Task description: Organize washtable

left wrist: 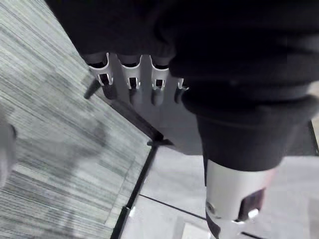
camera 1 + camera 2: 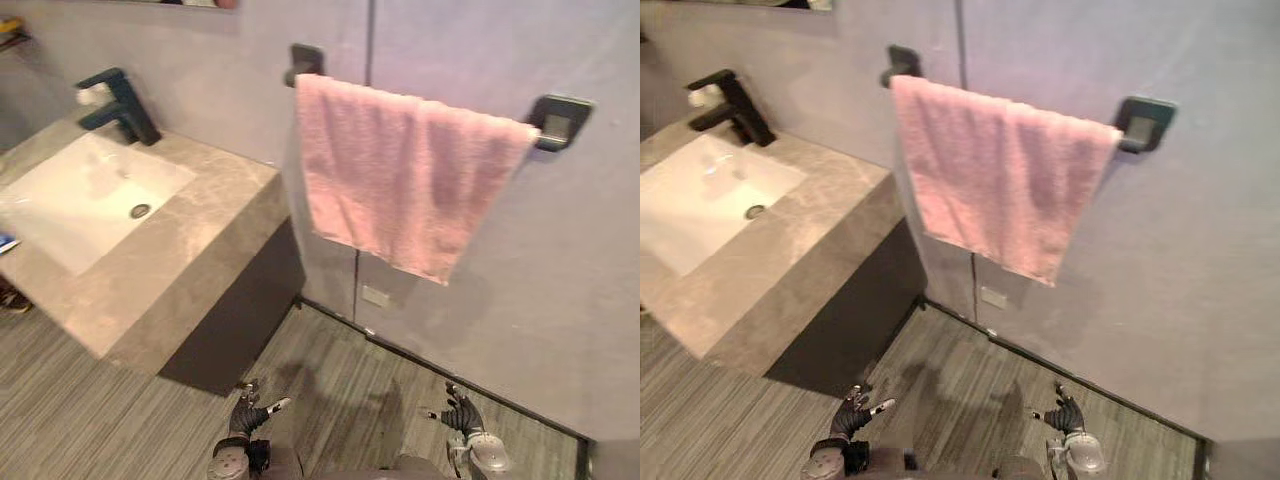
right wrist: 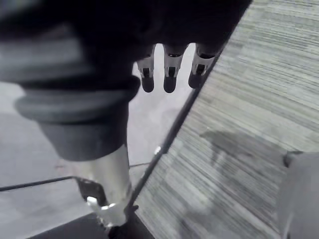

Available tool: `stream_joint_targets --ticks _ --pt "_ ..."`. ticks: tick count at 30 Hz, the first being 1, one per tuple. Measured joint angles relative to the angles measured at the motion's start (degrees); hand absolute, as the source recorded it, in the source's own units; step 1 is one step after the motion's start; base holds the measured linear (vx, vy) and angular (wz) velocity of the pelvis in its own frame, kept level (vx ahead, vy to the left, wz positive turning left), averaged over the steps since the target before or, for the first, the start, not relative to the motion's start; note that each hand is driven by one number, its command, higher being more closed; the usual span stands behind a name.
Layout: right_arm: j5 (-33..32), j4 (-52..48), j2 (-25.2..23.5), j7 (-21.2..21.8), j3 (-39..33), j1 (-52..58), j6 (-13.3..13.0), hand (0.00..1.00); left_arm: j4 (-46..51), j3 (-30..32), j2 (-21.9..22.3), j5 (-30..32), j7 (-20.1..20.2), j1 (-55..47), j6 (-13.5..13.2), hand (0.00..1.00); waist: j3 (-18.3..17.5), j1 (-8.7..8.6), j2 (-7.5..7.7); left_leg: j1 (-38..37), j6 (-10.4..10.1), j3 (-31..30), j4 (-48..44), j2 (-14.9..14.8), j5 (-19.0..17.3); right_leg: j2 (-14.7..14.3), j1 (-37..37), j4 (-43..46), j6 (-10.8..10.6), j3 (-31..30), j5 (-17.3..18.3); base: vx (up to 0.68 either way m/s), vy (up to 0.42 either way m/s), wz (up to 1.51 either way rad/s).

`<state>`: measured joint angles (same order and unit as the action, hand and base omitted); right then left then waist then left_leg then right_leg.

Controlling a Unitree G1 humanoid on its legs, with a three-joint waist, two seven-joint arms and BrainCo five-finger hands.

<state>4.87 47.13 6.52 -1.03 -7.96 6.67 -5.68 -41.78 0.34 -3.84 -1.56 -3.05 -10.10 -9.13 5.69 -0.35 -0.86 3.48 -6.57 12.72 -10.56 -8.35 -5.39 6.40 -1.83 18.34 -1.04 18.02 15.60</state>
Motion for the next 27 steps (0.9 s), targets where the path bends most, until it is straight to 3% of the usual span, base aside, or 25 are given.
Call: stream_joint_targets --ticks 3,12,13,15,17,18,19,21,23,25,26,27 --pt "-0.5 1.0 0.0 -0.1 -0.7 -0.7 -0.2 0.00 -0.8 -0.2 -2.6 0.1 0.4 0.0 0.1 0.00 -0.2 -0.21 0.39 -2.4 1.1 -1.2 6.7 1.7 4.2 -0.3 3.5 -7.6 -0.9 1.0 -4.7 -0.05 0.136 0.30" --pt "-0.8 4.1 0.0 0.0 0.1 -0.8 0.0 0.00 -4.4 -0.2 -3.3 1.3 0.5 -1.4 0.2 0.00 -0.8 -0.39 -0.36 -5.6 2.1 -1.8 12.5 3.3 8.5 -0.7 5.0 -10.1 -1.2 0.4 -7.8 -0.12 0.042 0.01" --pt "-0.8 4.1 0.0 0.0 0.2 -1.0 0.0 0.00 -4.5 -0.1 -3.3 1.3 0.5 -1.7 0.2 0.00 -0.2 -0.43 0.40 -3.8 2.1 -2.0 11.0 3.3 8.5 -0.4 4.0 -9.5 -1.2 0.6 -7.8 -0.18 0.014 0.11" --pt "-0.8 4.1 0.8 -0.1 1.1 -2.5 0.0 0.00 -4.2 0.0 -3.3 1.2 0.5 -1.2 0.2 0.00 0.2 -0.34 -0.23 0.0 2.1 -3.0 8.0 3.2 8.5 -0.1 1.1 -7.7 -1.2 1.3 -7.7 -0.17 0.021 0.28" --pt "-0.7 4.2 1.4 -0.1 2.2 -4.7 -0.1 0.00 -2.7 -0.1 -3.7 1.0 0.4 -1.0 0.2 0.00 0.4 -0.47 -0.32 4.4 2.3 -4.2 8.1 3.4 12.0 0.0 -3.0 -5.6 0.1 2.5 -7.6 -0.18 0.012 0.56" --pt "-0.7 4.1 1.9 -0.2 2.0 -5.2 -0.1 0.00 -2.2 -0.6 -3.7 1.0 0.5 -0.3 0.2 0.00 0.4 -0.59 -0.01 4.6 0.7 -6.0 13.9 4.5 18.2 1.3 -3.9 -7.4 1.5 4.6 -8.8 -0.22 -0.011 0.87" --pt "-0.3 4.5 1.8 -0.3 1.5 -5.7 0.1 0.00 -2.1 -0.6 -3.6 1.1 0.6 0.8 0.2 0.00 1.8 -0.74 1.40 4.9 3.9 -2.0 8.5 4.2 14.1 3.0 -4.1 -7.9 1.3 7.4 -10.4 -0.17 -0.014 0.87" --pt "0.1 2.4 1.7 -0.3 1.2 -5.5 0.0 0.00 -2.1 -0.2 -3.6 1.1 0.6 0.6 0.5 0.00 2.4 -1.96 2.57 3.1 5.8 5.8 -7.9 2.1 2.5 5.4 -1.7 -8.7 0.7 10.5 -11.3 -0.12 -0.012 0.86" --pt "0.2 1.5 1.6 -0.4 0.4 -4.0 -0.2 0.00 -2.1 -0.9 -3.5 1.1 0.7 0.7 0.4 0.00 1.4 -3.76 0.83 -1.1 2.5 8.6 -7.3 -0.9 -0.6 5.5 0.0 -9.9 -0.3 14.7 -12.3 -0.10 0.130 1.34" --pt "0.2 1.7 2.8 -1.0 -1.4 -3.4 -0.1 0.00 -2.2 -2.7 -3.2 1.2 1.0 3.1 0.4 0.00 0.9 -4.51 -2.75 -4.6 0.4 7.2 3.8 -1.2 -0.1 4.8 -0.4 -10.2 -1.5 18.9 -13.6 -0.10 0.264 1.32" --pt "0.2 3.3 1.6 -1.3 -2.2 -3.7 0.5 0.00 -2.5 -2.5 -4.2 1.4 1.1 4.3 0.5 0.00 1.9 -3.30 -1.89 -5.3 1.3 6.2 7.8 0.6 1.0 4.9 0.0 -12.2 -1.8 19.6 -16.0 -0.11 0.236 0.56" --pt "0.2 3.3 1.5 -1.3 -2.2 -3.7 0.5 0.00 -2.5 -2.5 -4.3 1.4 1.1 4.3 0.5 0.00 1.9 -3.24 -1.79 -5.2 1.3 6.1 7.8 0.6 1.0 4.9 0.1 -12.4 -1.8 19.5 -16.0 -0.10 0.216 0.46"
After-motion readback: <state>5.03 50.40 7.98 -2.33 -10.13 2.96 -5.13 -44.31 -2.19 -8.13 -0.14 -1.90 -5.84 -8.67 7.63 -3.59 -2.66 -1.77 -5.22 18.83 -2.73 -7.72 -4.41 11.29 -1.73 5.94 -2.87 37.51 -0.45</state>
